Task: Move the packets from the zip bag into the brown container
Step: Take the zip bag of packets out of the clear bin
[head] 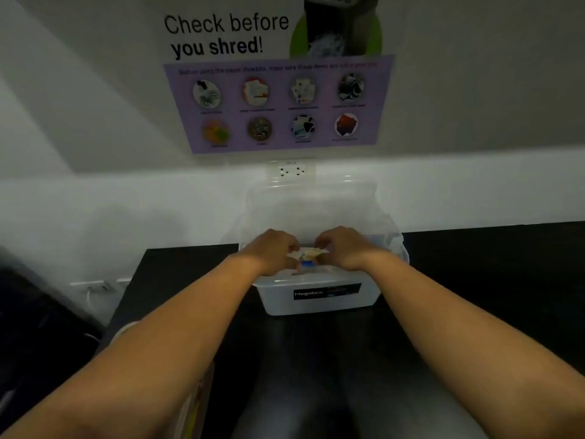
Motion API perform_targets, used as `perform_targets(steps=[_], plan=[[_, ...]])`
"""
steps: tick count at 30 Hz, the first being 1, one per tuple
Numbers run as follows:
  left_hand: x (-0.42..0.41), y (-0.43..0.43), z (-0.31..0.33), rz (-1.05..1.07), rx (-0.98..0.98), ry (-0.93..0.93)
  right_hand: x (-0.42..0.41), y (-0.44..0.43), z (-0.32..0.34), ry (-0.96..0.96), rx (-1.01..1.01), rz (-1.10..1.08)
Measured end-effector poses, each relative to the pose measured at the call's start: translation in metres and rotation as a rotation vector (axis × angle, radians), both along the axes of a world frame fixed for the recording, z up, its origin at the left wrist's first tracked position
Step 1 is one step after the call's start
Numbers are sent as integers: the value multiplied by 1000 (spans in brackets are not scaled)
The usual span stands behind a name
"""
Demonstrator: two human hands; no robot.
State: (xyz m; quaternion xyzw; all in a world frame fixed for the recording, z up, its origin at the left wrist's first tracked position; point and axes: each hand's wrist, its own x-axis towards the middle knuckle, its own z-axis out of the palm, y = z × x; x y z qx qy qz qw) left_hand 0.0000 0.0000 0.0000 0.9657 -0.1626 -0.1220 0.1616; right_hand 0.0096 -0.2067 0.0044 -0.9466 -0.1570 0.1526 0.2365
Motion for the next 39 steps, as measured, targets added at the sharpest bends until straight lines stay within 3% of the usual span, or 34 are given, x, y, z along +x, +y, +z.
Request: perform_targets(steps=[10, 16, 22, 28, 33, 39], plan=[[19, -16, -28, -74, 135, 89, 20, 10, -25, 112, -150, 6], [24, -13, -27, -19, 89, 48, 26, 10, -30, 46, -126, 4], [30, -3, -2, 112, -88, -119, 32, 9, -4, -126, -47, -66], [35, -8, 60, 220, -258, -401, 42, 2, 44, -318, 149, -185], [13, -12, 130, 243, -380, -540, 27, -11, 107, -484, 366, -153], [-43, -24, 189, 358, -485, -708, -21, -19, 177, -574, 452, -101]])
